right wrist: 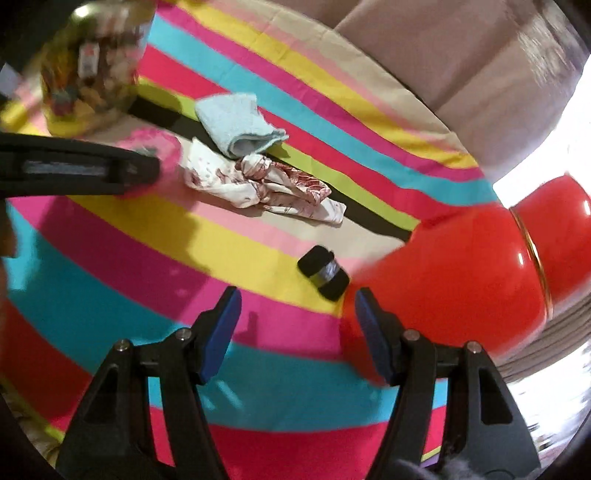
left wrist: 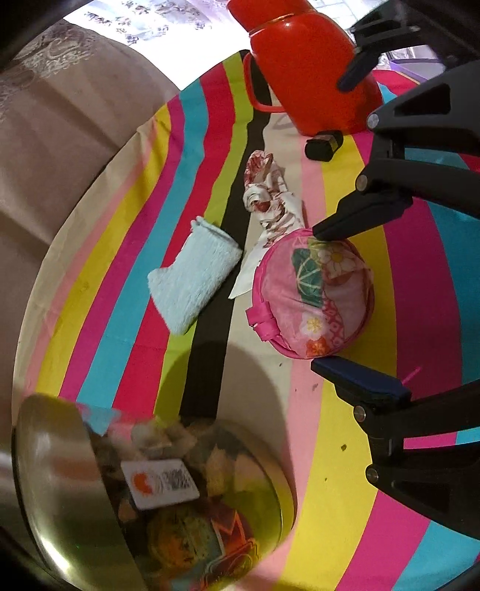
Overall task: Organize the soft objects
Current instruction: 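Grasp the pink round pouch with the left tool while the right tool grasps the black hair tie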
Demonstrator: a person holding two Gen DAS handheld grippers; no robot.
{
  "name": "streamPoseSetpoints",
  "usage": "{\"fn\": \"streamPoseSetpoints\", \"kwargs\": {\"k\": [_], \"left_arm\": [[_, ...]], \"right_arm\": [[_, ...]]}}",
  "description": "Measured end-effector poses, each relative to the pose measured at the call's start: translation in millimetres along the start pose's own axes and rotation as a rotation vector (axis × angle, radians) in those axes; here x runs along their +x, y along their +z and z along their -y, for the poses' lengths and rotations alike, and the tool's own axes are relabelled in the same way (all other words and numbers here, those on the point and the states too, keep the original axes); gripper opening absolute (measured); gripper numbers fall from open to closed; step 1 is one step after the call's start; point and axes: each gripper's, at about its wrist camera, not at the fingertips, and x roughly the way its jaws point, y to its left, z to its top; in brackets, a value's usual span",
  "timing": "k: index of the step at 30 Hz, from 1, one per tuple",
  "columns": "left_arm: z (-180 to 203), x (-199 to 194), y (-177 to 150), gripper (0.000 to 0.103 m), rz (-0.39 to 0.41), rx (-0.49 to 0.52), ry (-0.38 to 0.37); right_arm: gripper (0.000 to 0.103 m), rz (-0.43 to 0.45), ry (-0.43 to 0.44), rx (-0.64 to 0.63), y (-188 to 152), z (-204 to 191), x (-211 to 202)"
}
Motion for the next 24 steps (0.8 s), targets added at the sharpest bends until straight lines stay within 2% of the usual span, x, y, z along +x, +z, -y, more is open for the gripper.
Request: {"fn": "streamPoseSetpoints", "kwargs": {"k": [4, 6, 8, 9, 15, 18, 24], "left_arm": [[-4, -1, 1, 0.065, 0.008, -0.015, -0.014], [-6, -2, 1, 0.065, 0.014, -0.016, -0.018], [-7, -3, 1, 0.065, 0.017, -0.02, -0.024], [-7, -3, 1, 0.065, 0.02, -0.023, -0.028], [-9, -3, 1, 0.065, 0.022, -0.035, -0.048], [-11, -4, 1, 0.065, 0.022, -0.043, -0.055], [-17, -5, 1, 0.065, 0.025, -0.065, -0.061]], "right_arm": [[0.067, -0.061, -0.042, -0.197, 18, -6, 15], [0.067, -0.133, -0.01, -0.304, 27, -5, 25], [0.067, -0.207, 0.06, -0.37, 36, 1, 36], [0.067, -0.242, 0.066, -0.397, 41, 4, 43], [0.067, -0.403, 0.126, -0.492, 60, 15, 70], [0.067, -0.441, 0.146, -0.521, 64, 11, 78], [0.055, -0.489, 0.129, -0.586, 61, 3, 92]]}}
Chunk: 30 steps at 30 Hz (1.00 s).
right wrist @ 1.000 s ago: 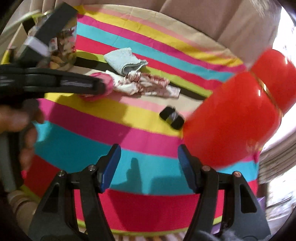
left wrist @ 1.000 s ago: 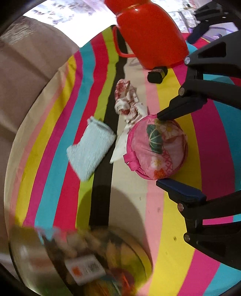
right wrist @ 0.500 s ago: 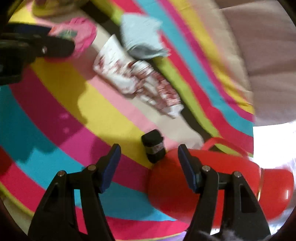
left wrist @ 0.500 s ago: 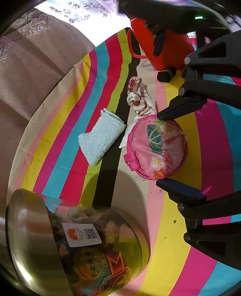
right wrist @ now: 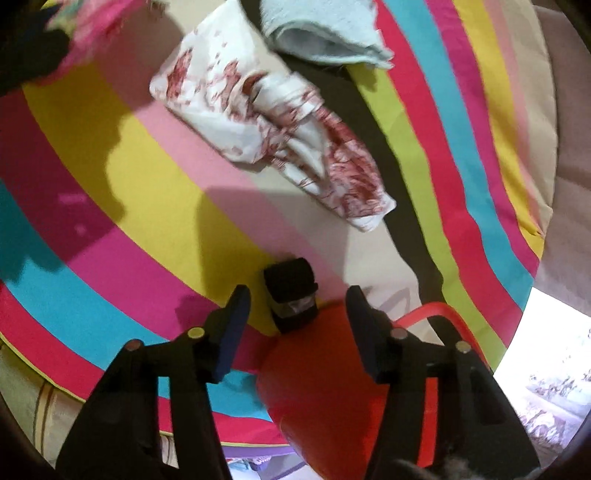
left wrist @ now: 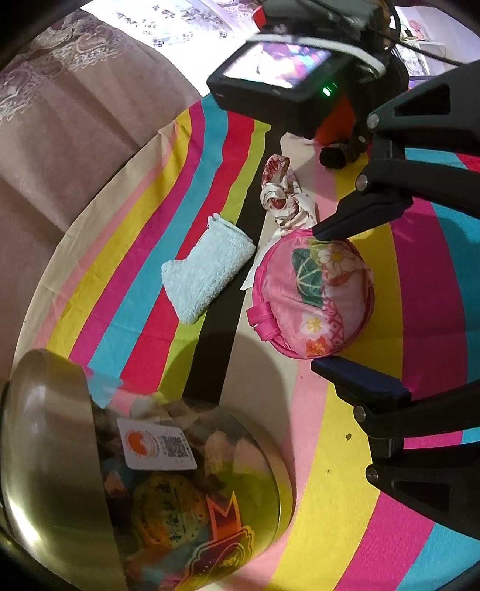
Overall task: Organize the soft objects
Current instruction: 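Grasp the pink round pouch with the left tool while the right tool grasps the black hair tie, then carry the pink pouch and black hair tie to the white box and open both tools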
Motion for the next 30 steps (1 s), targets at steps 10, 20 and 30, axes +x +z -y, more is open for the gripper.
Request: {"fn": "streamPoseSetpoints", "kwargs": {"k": [10, 20, 30], "left_arm": [[0, 0, 0, 0.065, 0.002, 0.005, -0.005], [1, -4, 0, 0.065, 0.016, 0.006, -0.016], [1, -6, -3, 0.039, 0.015, 0.003, -0.012]], "right_arm": [[0.041, 0.029, 0.024, 0.015, 5, 4, 7], [0.032, 0.141, 0.022, 0.121, -19, 3, -5], [0.032, 0.406, 0.116, 0.298, -77, -27, -50]]}}
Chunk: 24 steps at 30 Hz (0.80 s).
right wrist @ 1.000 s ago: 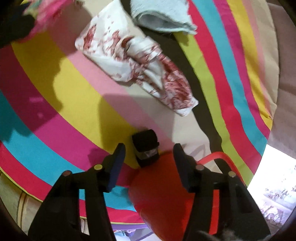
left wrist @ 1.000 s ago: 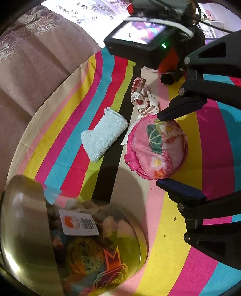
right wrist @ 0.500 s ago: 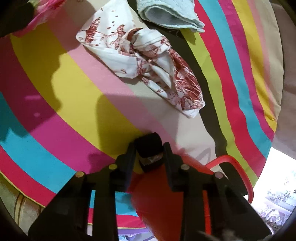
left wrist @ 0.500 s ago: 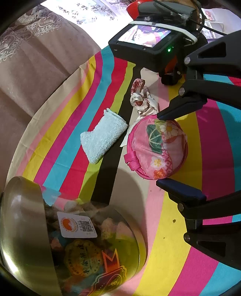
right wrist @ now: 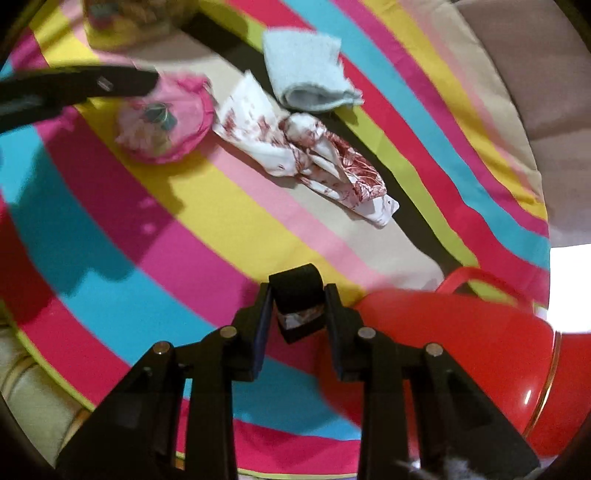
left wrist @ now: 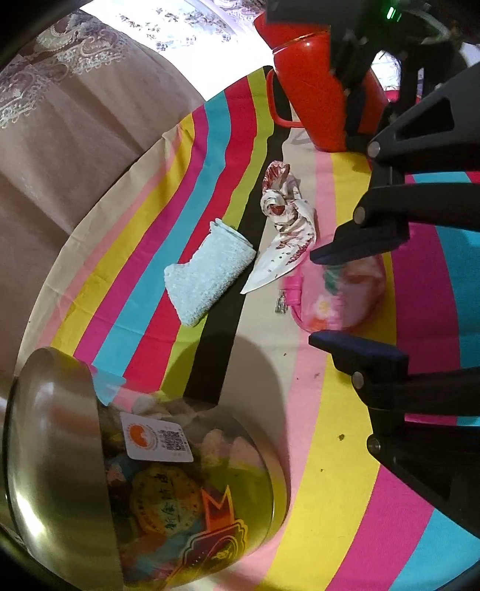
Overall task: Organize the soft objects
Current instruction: 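Carry the pink pouch and black hair tie to the white box and open both tools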
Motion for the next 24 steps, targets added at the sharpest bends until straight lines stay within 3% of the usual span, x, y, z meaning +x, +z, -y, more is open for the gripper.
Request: {"fn": "streamPoseSetpoints", "kwargs": {"k": [7, 9, 10, 11, 14, 19, 21, 23, 24], "left_arm": [[1, 3, -4, 0.04, -0.011, 0.004, 0.011], [3, 7, -6, 0.055, -0.024, 0.011, 0.038], [3, 8, -7, 0.07, -0.023, 0.015, 0.048], [5, 9, -8, 0.077, -0.018, 0.023, 0.055], [17, 15, -11, 0.08, -0.021, 0.092, 0.078], [41, 37, -19, 0.082, -0.03, 0.26, 0.247], [45, 40, -20, 0.08, -0.026, 0.28, 0.259], [48, 40, -22, 0.063, -0.019, 0.298, 0.267], [51, 39, -23, 0.063, -0.018, 0.31, 0.273]], "right_arm": [[0.032, 0.122, 0.086, 0.194, -63, -4, -40], [0.032, 0.145, 0.103, 0.246, -79, -2, -50], [0.032, 0.153, 0.109, 0.271, -87, 1, -54], [0.032, 0.166, 0.111, 0.299, -97, 4, -60], [0.032, 0.21, 0.121, 0.366, -116, 10, -72], [0.032, 0.259, 0.115, 0.462, -148, 25, -86], [0.032, 0.264, 0.087, 0.484, -161, 27, -92], [0.032, 0.262, 0.089, 0.509, -173, 31, -96], [0.032, 0.259, 0.091, 0.523, -181, 33, -97]]}}
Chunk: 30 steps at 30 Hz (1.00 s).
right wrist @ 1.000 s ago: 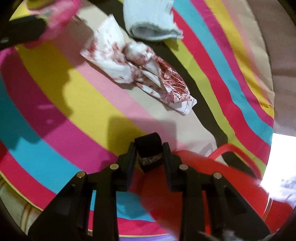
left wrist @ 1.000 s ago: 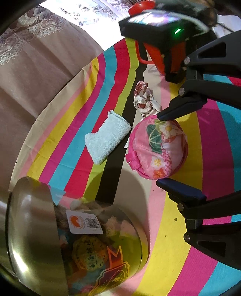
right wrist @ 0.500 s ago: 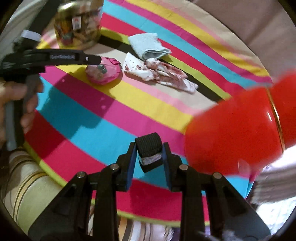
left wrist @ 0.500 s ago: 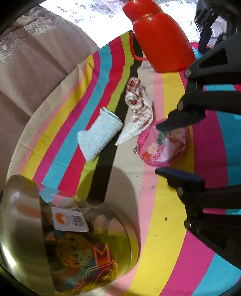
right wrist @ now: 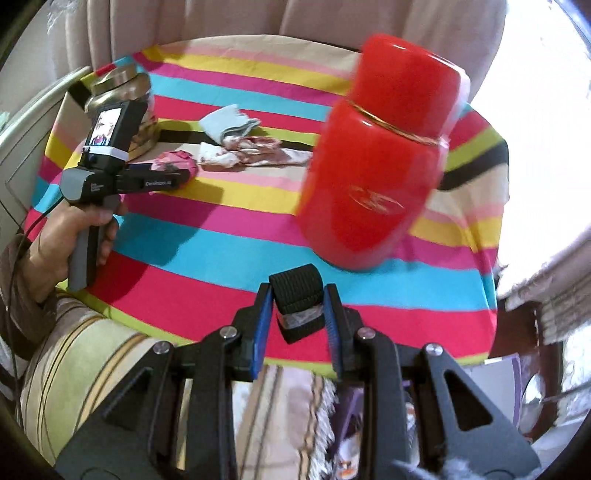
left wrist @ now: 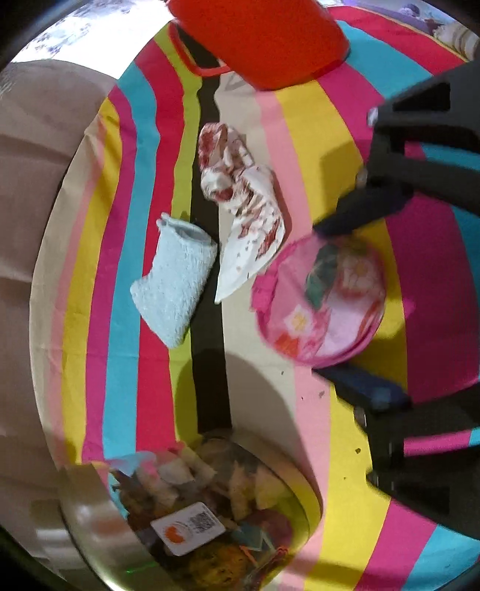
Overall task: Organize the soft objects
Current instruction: 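Carry the pink pouch and black hair tie to the white box and open both tools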
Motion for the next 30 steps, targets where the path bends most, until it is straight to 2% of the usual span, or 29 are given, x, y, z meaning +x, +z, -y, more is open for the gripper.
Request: {"fn": "streamPoseSetpoints", "kwargs": {"k": [1, 2, 3, 6, 9, 14, 21, 26, 30], "left_arm": [[1, -2, -1, 0.06, 0.004, 0.008, 0.012], [4, -5, -3, 0.054, 0.008, 0.021, 0.024], [5, -8, -5, 0.053, 0.011, 0.03, 0.034], [2, -17, -9, 0.049, -0.006, -0.009, -0.017], [5, -27, -14, 0.04, -0.008, -0.01, -0.047], [11, -47, -22, 0.038, -0.011, -0.016, -0.091], [41, -91, -26, 0.038, 0.035, 0.006, -0.147], [86, -124, -36, 0.038, 0.047, 0.043, -0.28], [140, -146, -46, 0.038, 0.039, 0.118, -0.394]], "right_arm": [[0.032, 0.0, -0.006, 0.012, -4, 4, -3], [0.032, 0.0, -0.012, 0.025, -9, 9, -6], [0.032, 0.001, -0.011, 0.041, -13, 14, -9], [0.032, 0.006, -0.012, 0.087, -27, 27, -16], [0.032, 0.007, -0.01, 0.13, -40, 42, -19], [0.032, 0.02, -0.019, 0.189, -64, 67, -28], [0.032, 0.037, -0.065, 0.285, -96, 110, -35], [0.032, 0.051, -0.126, 0.355, -114, 146, -41], [0.032, 0.057, -0.193, 0.397, -126, 172, -46]]}}
